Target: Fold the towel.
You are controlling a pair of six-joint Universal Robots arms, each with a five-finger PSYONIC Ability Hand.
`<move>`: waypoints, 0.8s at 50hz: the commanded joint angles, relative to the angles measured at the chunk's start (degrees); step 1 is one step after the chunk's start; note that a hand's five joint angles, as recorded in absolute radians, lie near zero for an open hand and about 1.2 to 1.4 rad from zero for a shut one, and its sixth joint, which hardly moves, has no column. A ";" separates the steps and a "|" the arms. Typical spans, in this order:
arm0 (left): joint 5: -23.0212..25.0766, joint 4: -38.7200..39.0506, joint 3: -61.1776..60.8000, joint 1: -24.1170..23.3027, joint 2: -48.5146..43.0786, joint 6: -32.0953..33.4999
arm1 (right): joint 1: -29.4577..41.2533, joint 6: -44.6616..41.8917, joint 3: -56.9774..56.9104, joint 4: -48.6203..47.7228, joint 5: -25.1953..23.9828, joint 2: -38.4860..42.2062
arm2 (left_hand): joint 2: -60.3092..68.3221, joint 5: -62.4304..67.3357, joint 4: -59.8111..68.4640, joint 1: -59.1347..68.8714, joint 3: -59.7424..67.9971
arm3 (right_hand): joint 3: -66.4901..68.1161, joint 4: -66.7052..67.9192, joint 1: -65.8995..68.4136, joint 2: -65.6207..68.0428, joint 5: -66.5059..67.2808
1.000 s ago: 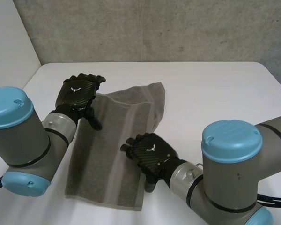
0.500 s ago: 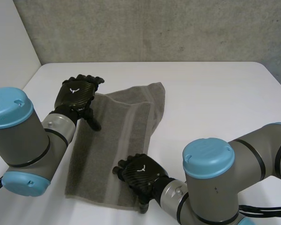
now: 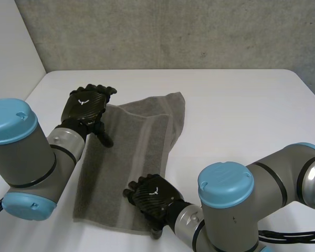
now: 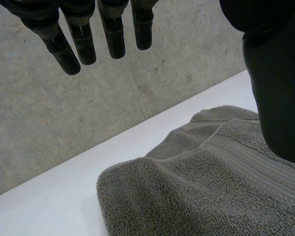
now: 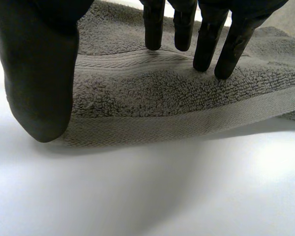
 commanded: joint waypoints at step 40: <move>-0.13 0.00 -0.36 -0.09 0.09 0.00 | -0.10 -0.19 -0.21 -4.27 1.03 -0.24 | -4.64 -12.56 -5.39 -5.05 -3.95 | 22.55 22.11 22.10 22.25 21.58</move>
